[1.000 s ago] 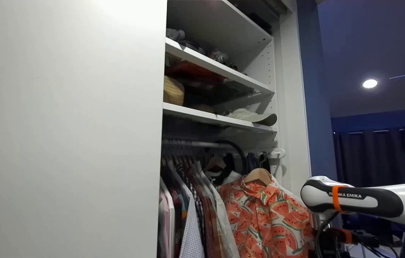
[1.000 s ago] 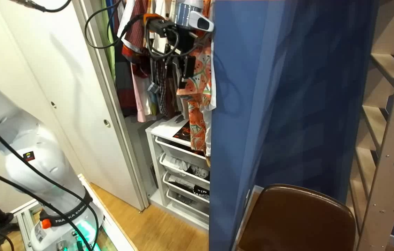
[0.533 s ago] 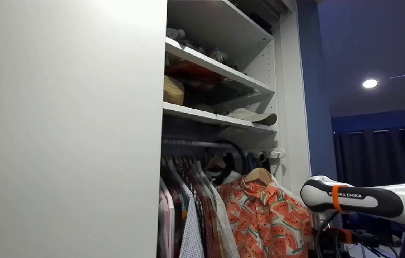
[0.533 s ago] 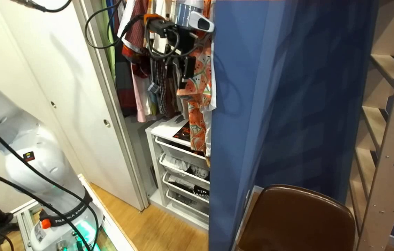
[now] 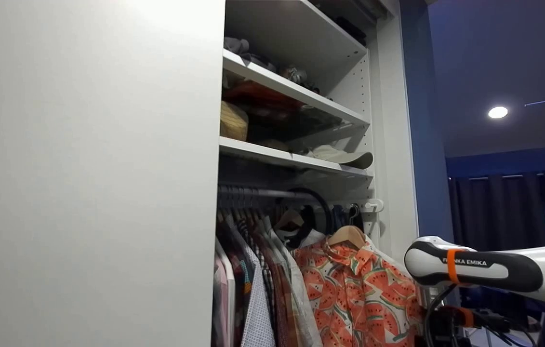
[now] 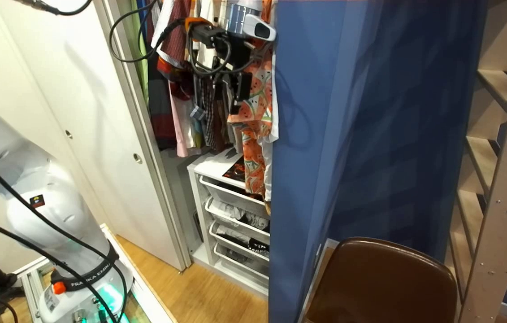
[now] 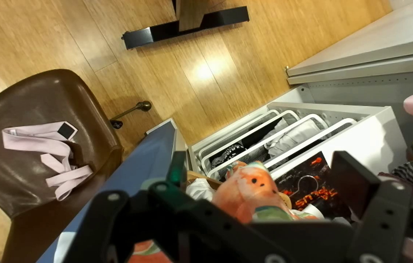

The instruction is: Hang the cap on the shirt

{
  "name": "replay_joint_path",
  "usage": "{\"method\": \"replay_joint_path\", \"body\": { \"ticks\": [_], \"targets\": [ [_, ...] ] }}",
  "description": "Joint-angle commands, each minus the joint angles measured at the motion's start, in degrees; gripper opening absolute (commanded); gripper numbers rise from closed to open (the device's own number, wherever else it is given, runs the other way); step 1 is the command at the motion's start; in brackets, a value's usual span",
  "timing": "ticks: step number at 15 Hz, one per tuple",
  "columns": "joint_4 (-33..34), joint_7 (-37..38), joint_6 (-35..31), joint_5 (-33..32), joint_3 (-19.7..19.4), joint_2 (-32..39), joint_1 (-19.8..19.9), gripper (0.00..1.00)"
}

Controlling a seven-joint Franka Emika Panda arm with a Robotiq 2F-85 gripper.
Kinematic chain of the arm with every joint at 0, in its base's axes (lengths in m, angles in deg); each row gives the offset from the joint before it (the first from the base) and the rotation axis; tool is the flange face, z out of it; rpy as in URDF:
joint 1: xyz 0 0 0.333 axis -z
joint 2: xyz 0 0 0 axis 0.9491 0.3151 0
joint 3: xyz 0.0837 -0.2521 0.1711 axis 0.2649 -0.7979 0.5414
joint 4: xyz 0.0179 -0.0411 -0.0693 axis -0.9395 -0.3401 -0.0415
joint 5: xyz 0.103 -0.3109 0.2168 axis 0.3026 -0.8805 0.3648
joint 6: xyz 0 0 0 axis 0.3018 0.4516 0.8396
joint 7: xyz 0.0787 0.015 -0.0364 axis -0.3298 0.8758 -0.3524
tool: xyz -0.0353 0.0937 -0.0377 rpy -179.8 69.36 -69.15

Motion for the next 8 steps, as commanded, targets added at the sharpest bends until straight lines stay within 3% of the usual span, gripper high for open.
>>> {"method": "replay_joint_path", "body": {
  "ticks": [1, 8],
  "targets": [
    [0.2, -0.3, 0.2, 0.2, 0.8, 0.1, 1.0, 1.00],
    [3.9, -1.6, 4.5, 3.7, 1.0, -3.4, 0.4, 1.00]
  ]
}}
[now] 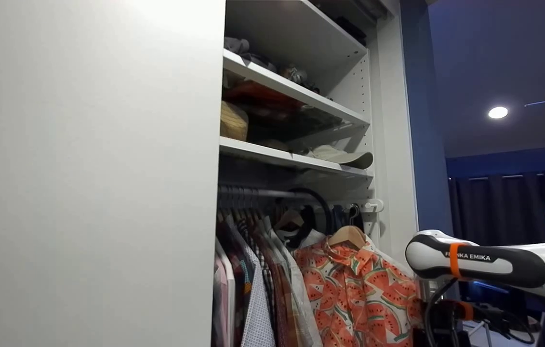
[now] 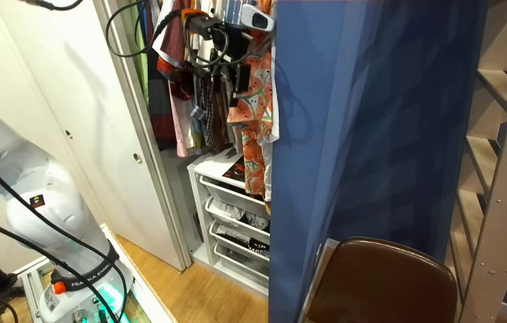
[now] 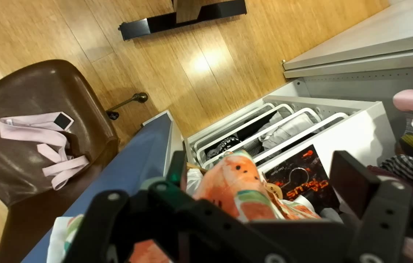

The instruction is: Hang the cap on the shirt

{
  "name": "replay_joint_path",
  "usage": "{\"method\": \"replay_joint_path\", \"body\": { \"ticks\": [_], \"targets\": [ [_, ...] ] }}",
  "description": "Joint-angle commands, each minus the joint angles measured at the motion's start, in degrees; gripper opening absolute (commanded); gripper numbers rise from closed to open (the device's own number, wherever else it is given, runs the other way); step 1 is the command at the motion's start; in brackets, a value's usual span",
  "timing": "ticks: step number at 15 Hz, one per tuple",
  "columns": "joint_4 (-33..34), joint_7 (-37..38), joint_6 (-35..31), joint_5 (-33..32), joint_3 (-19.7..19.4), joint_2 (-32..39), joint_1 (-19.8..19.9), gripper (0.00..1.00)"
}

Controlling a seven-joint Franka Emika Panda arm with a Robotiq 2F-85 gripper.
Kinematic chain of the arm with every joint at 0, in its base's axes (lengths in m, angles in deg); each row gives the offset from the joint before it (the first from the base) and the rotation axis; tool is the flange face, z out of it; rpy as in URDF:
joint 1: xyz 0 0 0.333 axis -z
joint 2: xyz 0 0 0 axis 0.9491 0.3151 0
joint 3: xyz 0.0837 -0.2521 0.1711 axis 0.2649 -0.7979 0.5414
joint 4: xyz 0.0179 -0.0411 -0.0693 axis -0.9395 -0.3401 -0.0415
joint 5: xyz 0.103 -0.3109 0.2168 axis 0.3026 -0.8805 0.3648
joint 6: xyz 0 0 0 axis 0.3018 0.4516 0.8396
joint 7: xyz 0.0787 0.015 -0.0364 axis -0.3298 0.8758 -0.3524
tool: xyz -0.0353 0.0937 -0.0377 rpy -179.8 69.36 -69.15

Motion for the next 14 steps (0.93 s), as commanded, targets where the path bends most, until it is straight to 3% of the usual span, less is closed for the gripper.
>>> {"method": "replay_joint_path", "body": {
  "ticks": [1, 5, 6, 7, 12, 14],
  "targets": [
    [3.1, -1.2, 4.6, 3.6, 0.5, -3.1, 0.3, 1.00],
    [6.5, -0.7, 9.3, 4.0, 1.6, -6.5, 0.0, 1.00],
    [7.0, -3.3, 9.6, 0.1, 3.0, -7.7, -0.6, 1.00],
    [6.0, -1.2, 8.0, 2.6, 1.7, -5.7, 0.3, 1.00],
    [6.8, -2.2, 8.8, 1.3, 3.1, -7.6, -0.2, 1.00],
    [9.8, 1.6, 8.9, 9.4, 1.4, -7.4, 0.0, 1.00]
  ]
}}
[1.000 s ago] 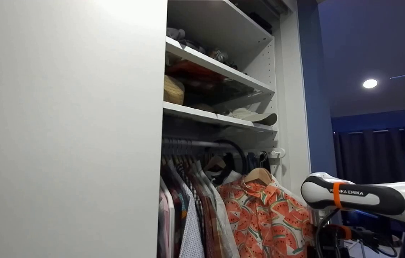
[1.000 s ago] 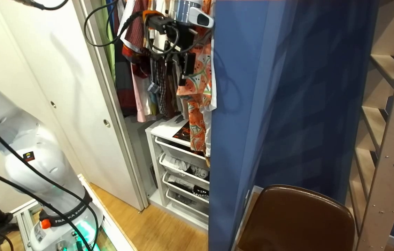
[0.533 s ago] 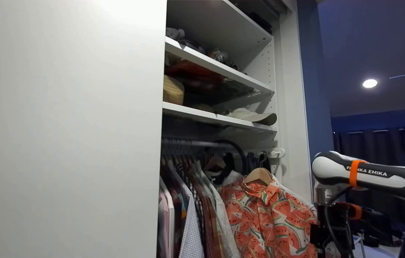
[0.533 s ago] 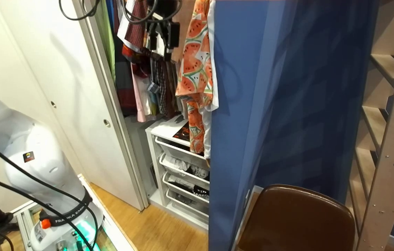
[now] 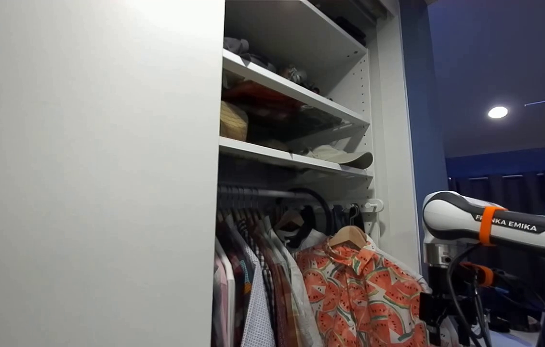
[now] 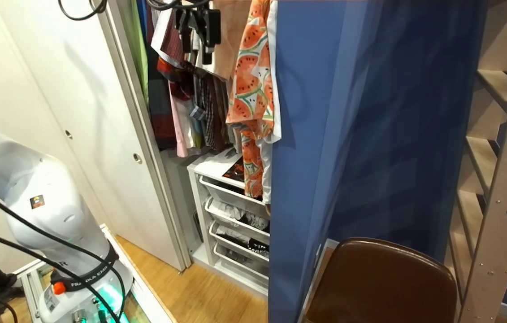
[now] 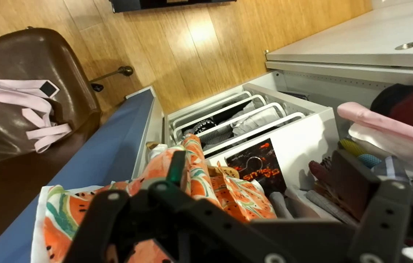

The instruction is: Hang the cap on the shirt

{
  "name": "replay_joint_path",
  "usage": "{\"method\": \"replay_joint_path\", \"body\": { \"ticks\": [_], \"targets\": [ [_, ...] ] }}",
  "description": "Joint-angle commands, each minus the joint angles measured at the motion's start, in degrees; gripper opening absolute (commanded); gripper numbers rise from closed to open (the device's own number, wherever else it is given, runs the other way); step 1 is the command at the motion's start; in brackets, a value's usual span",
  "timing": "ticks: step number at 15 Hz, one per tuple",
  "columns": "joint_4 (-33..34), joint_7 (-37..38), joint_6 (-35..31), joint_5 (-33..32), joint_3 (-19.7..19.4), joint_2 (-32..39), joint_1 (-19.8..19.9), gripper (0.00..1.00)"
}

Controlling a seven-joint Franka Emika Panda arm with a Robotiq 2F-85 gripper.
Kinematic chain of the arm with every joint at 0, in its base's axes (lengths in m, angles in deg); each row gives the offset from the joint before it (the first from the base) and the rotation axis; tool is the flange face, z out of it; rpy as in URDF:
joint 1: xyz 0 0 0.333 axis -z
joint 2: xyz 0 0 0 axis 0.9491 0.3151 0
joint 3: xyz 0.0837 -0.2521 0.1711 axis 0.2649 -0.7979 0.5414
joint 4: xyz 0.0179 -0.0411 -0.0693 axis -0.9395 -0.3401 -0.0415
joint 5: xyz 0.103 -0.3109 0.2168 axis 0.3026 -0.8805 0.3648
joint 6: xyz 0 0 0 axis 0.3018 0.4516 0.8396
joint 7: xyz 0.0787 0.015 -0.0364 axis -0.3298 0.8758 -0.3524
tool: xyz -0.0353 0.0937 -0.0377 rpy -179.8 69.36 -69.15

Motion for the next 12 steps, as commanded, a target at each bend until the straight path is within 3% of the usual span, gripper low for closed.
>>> {"method": "replay_joint_path", "body": {
  "ticks": [1, 7, 8, 12],
  "targets": [
    [5.3, 4.7, 2.1, 9.5, -2.0, 0.8, 0.5, 1.00],
    [15.5, 19.7, 5.2, 25.3, -4.2, 3.3, 2.2, 1.00],
    [11.6, 15.0, 3.9, 21.0, -3.2, 0.9, 2.3, 1.00],
    [11.9, 15.4, 3.9, 21.5, -3.1, 1.1, 2.4, 1.00]
  ]
}}
